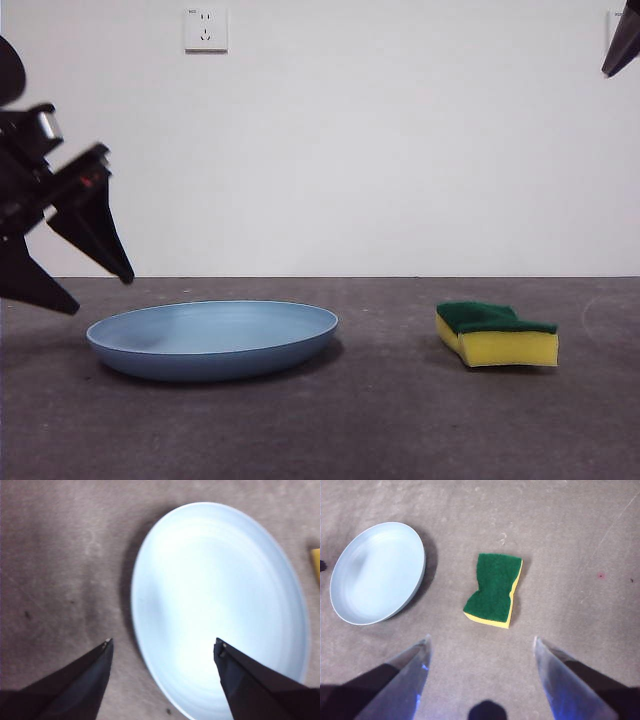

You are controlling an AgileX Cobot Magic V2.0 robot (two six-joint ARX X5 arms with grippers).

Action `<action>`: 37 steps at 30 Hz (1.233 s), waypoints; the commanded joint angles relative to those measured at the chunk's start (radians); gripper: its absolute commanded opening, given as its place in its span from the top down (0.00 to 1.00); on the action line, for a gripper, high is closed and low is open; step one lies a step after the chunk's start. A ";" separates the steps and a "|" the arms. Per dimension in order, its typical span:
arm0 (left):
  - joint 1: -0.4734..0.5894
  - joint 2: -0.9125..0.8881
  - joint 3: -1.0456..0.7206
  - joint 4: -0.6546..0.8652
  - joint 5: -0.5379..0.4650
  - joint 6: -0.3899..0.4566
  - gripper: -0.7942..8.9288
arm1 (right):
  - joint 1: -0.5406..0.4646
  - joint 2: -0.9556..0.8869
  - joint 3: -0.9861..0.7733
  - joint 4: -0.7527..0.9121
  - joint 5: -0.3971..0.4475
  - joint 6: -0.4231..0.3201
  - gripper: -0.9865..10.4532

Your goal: Pick up the plate,pick up the cloth,clean the plate with the cloth

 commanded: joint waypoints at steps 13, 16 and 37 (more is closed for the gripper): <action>-0.045 0.184 0.092 -0.006 -0.080 -0.007 0.57 | 0.001 0.002 0.002 0.007 0.000 -0.010 0.61; -0.047 0.206 0.092 -0.006 -0.079 -0.007 0.57 | 0.001 0.002 0.002 0.007 0.000 -0.017 0.61; -0.078 0.107 0.108 -0.025 -0.084 0.027 0.93 | 0.039 0.143 0.004 0.094 0.002 -0.028 0.61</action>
